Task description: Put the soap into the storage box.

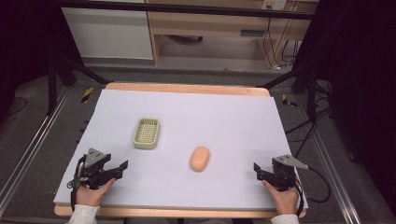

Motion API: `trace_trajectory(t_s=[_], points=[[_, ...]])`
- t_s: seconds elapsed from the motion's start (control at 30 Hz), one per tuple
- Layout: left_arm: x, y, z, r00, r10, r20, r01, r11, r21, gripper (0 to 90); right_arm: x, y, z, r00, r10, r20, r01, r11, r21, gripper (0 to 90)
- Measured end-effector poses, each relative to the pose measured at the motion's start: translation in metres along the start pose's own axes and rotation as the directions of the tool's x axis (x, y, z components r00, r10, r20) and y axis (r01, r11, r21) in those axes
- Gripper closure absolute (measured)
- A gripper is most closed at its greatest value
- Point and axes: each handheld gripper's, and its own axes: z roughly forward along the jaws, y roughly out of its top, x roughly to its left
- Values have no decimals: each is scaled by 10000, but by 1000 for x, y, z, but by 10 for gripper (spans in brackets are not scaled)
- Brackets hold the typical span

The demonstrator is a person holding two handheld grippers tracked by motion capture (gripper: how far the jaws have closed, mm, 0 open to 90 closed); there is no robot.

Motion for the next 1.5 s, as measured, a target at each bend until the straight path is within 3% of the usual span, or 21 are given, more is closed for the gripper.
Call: trace_trajectory(t_s=[0.93,1.17,1.5], points=[[-31,15,9,9973,409,602,-408,9992,-39,223,2,2,3,9999,-107,-118,107,9999,-5,245],[-35,23,14,9960,552,700,-551,9985,-36,221,5,3,4,9998,-92,-157,91,10000,-38,283],[-44,42,14,9938,707,854,-690,9973,-237,213,8,6,9,9988,-484,-50,484,9988,48,311]])
